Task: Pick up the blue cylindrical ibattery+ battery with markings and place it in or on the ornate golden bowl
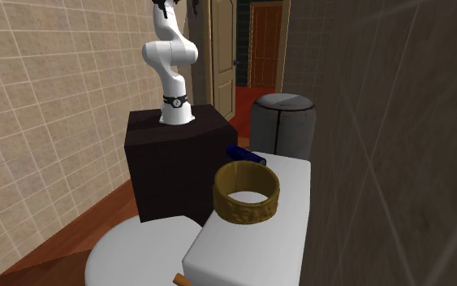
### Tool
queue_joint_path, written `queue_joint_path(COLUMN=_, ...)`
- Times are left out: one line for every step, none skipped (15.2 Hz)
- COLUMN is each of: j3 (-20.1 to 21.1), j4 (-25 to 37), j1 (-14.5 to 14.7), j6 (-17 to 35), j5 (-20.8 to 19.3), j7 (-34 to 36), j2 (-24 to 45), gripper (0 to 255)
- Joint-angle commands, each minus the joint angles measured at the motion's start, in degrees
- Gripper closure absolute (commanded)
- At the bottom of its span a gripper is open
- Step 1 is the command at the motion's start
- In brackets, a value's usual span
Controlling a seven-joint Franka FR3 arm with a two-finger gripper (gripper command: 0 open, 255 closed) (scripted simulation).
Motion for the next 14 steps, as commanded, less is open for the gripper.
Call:
queue_joint_path(j3=0.0, j4=0.0, j1=0.0, j6=0.0, j5=0.0, j7=0.0, j2=0.0, gripper=0)
queue_joint_path(j3=0.0, j4=-0.9, j1=0.3, j6=1.7, j5=0.2, j7=-0.6, j2=1.1, gripper=0)
queue_joint_path(j3=0.1, j4=-1.7, j1=0.7, j6=3.3, j5=0.4, j7=-1.2, j2=2.2, gripper=0)
queue_joint_path(j3=0.1, j4=-2.5, j1=1.0, j6=5.0, j5=0.6, j7=-1.8, j2=3.3, gripper=0)
queue_joint_path(j3=0.1, j4=-3.2, j1=1.4, j6=6.6, j5=0.8, j7=-2.4, j2=4.6, gripper=0)
queue_joint_path(j3=0.2, j4=-3.8, j1=1.7, j6=8.3, j5=1.0, j7=-3.0, j2=5.9, gripper=0)
queue_joint_path(j3=0.2, j4=-4.4, j1=2.1, j6=9.9, j5=1.2, j7=-3.6, j2=7.3, gripper=0)
queue_joint_path(j3=0.2, j4=-4.9, j1=2.4, j6=11.6, j5=1.4, j7=-4.2, j2=8.7, gripper=0)
queue_joint_path(j3=0.3, j4=-5.3, j1=2.8, j6=13.2, j5=1.7, j7=-4.9, j2=10.2, gripper=0)
queue_joint_path(j3=0.3, j4=-5.7, j1=3.2, j6=14.8, j5=1.9, j7=-5.5, j2=11.8, gripper=0)
queue_joint_path(j3=0.4, j4=-6.0, j1=3.5, j6=16.4, j5=2.2, j7=-6.2, j2=13.4, gripper=0)
queue_joint_path(j3=0.5, j4=-6.2, j1=3.9, j6=18.0, j5=2.4, j7=-6.8, j2=15.0, gripper=0)
queue_joint_path(j3=0.5, j4=-6.4, j1=4.3, j6=19.6, j5=2.7, j7=-7.5, j2=16.7, gripper=0)
queue_joint_path(j3=0.6, j4=-6.5, j1=4.6, j6=21.1, j5=3.0, j7=-8.1, j2=18.5, gripper=0)
